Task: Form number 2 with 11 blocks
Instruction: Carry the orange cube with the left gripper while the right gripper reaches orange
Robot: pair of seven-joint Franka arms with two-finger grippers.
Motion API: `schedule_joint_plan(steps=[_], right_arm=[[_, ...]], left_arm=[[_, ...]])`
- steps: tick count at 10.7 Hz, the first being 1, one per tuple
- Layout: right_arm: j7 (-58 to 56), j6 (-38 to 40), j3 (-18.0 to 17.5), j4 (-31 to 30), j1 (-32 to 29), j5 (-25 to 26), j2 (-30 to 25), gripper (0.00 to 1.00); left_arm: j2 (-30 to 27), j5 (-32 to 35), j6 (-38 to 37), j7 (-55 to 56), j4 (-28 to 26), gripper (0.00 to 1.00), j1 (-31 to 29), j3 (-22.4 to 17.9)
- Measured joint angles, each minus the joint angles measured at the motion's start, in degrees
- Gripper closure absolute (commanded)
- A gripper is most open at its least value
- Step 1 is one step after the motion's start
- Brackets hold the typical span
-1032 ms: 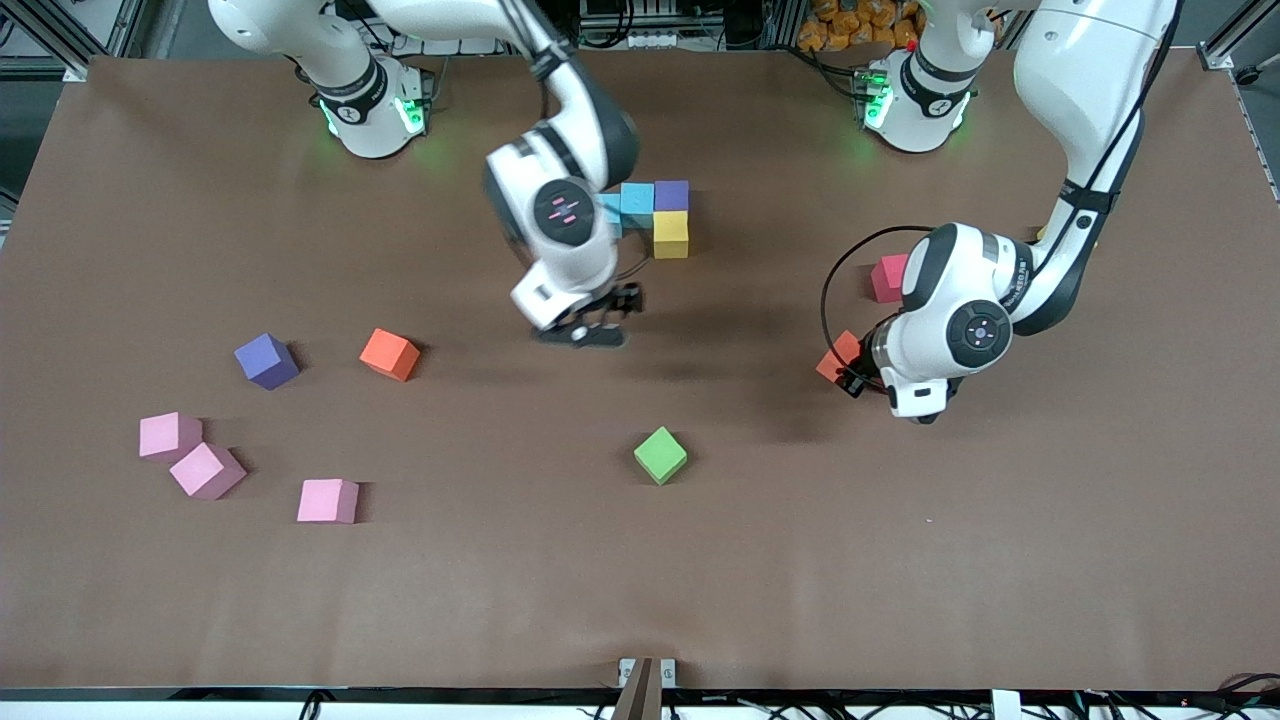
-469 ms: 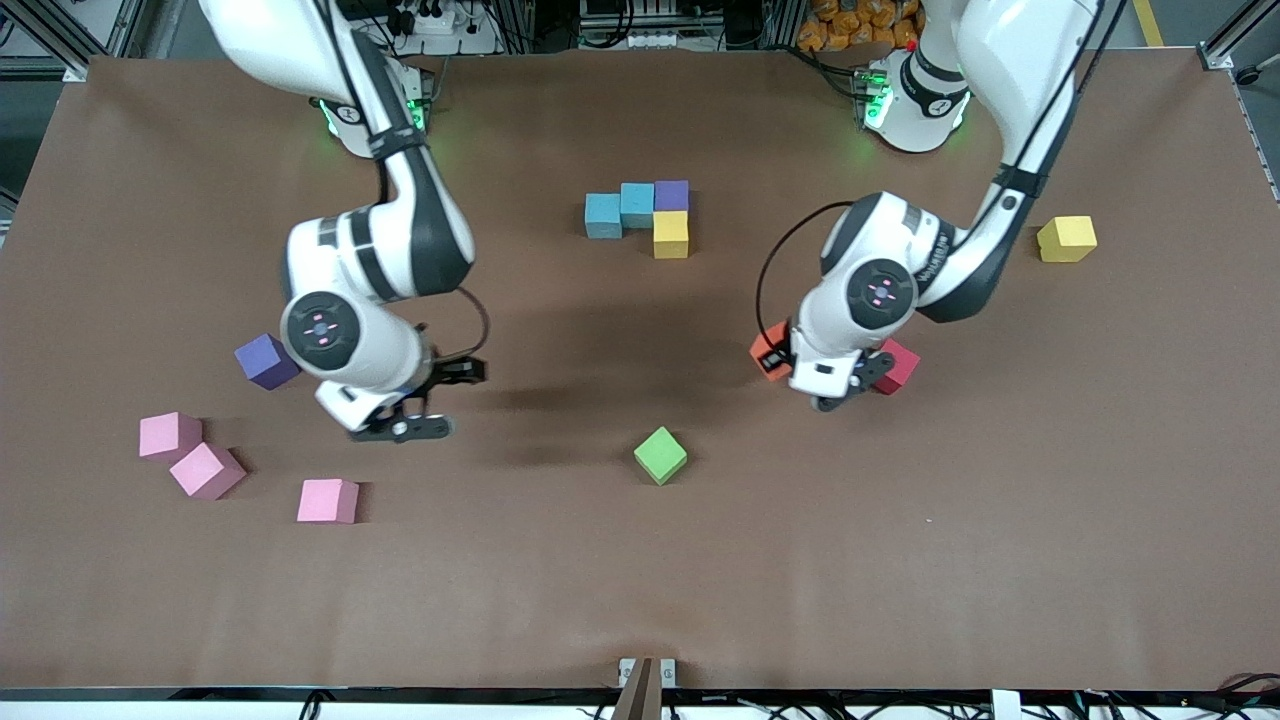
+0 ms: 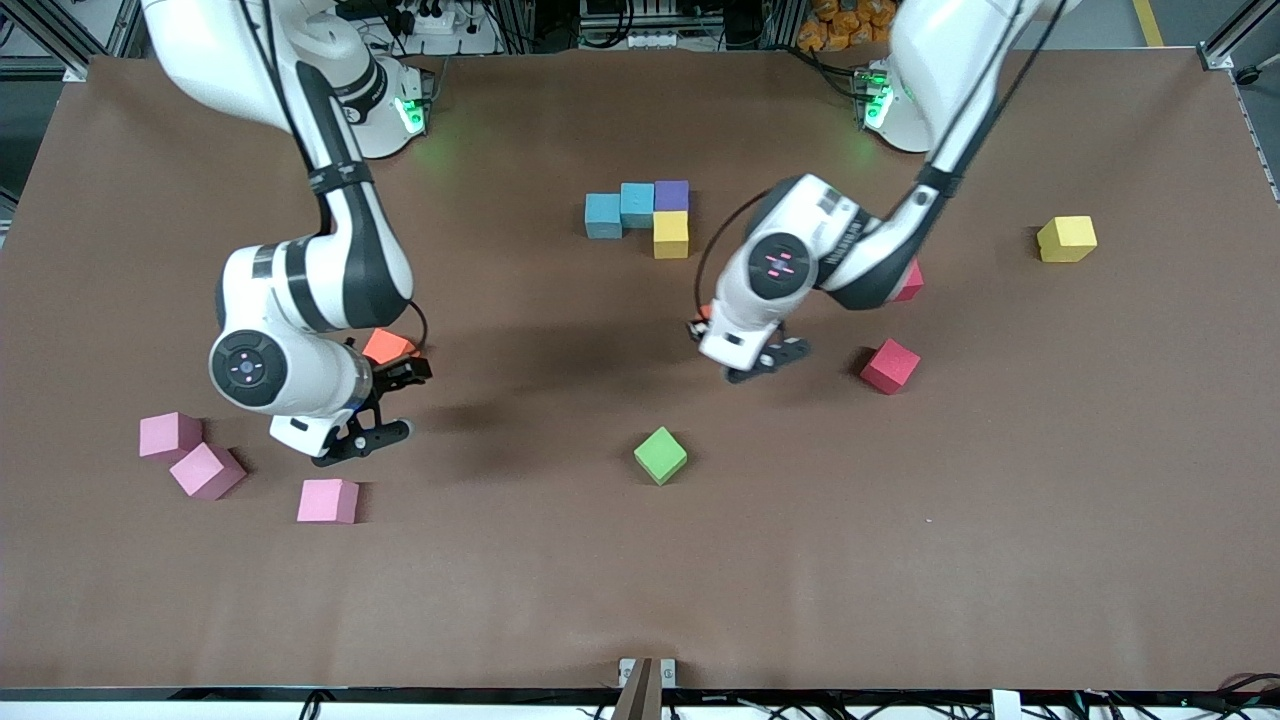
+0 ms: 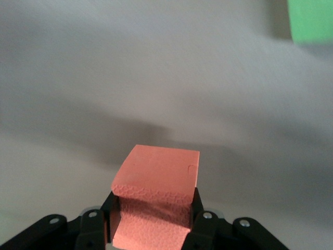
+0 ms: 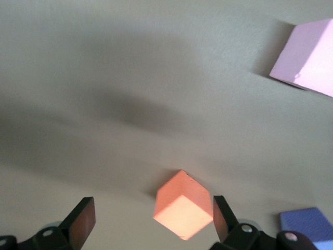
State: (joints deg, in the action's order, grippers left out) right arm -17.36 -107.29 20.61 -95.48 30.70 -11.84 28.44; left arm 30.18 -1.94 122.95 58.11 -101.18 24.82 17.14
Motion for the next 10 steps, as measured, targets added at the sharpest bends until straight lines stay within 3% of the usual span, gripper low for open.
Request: schedule_joint_plan(steps=[2, 5, 6, 10], right_arm=[[-7.96, -7.58, -2.14, -8.33, -2.79, 0.02, -3.27, 0.00], [-21.80, -21.16, -16.11, -20.94, -17.50, 0.87, -7.23, 0.00], [-25.79, -24.76, -18.12, -23.96, -20.26, 0.92, -7.57, 0.00], [-36.04, -31.90, -19.81, -31.25, -21.25, 0.93, -10.60, 0.00]], left_arm=[[1.14, 0.32, -0.02, -0.20, 0.35, 1.00, 2.22, -0.04], [1.95, 0.62, -0.16, -0.26, 0.37, 1.00, 4.81, 0.04], [1.95, 0.63, -0.38, -0.26, 0.36, 1.00, 5.46, 0.14], [2.27, 3.07, -0.73, -0.26, -0.70, 1.00, 7.34, 0.75]])
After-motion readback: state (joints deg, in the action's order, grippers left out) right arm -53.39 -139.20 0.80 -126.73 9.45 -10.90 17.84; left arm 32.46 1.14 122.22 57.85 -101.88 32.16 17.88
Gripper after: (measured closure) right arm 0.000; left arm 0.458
